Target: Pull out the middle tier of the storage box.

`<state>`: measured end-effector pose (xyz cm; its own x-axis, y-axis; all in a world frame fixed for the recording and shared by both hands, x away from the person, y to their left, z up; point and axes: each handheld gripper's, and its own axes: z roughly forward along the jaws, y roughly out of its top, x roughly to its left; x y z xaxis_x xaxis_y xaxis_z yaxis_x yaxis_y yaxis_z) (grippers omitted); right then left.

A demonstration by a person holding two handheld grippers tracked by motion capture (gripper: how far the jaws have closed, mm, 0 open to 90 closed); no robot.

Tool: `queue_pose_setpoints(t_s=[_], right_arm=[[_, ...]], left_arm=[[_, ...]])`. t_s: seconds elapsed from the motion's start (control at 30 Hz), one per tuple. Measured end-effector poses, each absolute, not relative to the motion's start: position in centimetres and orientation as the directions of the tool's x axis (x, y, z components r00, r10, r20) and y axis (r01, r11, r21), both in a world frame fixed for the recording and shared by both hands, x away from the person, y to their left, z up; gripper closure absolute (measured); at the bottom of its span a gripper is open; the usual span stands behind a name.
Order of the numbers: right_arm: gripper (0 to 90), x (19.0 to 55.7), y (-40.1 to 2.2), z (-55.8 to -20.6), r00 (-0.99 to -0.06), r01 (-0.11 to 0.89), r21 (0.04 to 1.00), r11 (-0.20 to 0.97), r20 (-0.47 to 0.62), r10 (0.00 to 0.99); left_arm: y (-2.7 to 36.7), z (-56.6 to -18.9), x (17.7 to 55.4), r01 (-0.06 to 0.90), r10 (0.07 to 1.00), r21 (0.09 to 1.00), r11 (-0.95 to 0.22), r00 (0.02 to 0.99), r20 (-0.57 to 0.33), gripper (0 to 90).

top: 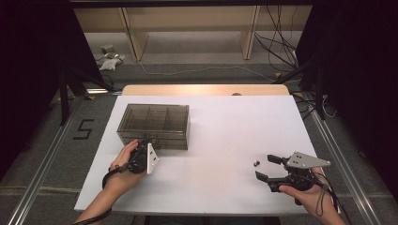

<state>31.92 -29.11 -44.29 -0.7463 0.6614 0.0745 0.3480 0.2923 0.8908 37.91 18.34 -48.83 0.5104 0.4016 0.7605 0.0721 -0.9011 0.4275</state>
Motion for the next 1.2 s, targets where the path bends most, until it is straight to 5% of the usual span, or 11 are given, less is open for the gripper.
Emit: queue_pose_setpoints(t_s=[1.2], right_arm=[[22.4,31.8,-29.0,-44.2,-0.749,0.348,0.893,0.286,0.082,0.657]], left_arm=[[17.2,-49.8,37.7,0.022,0.213,0.221,-0.975,0.373,0.903,79.0]])
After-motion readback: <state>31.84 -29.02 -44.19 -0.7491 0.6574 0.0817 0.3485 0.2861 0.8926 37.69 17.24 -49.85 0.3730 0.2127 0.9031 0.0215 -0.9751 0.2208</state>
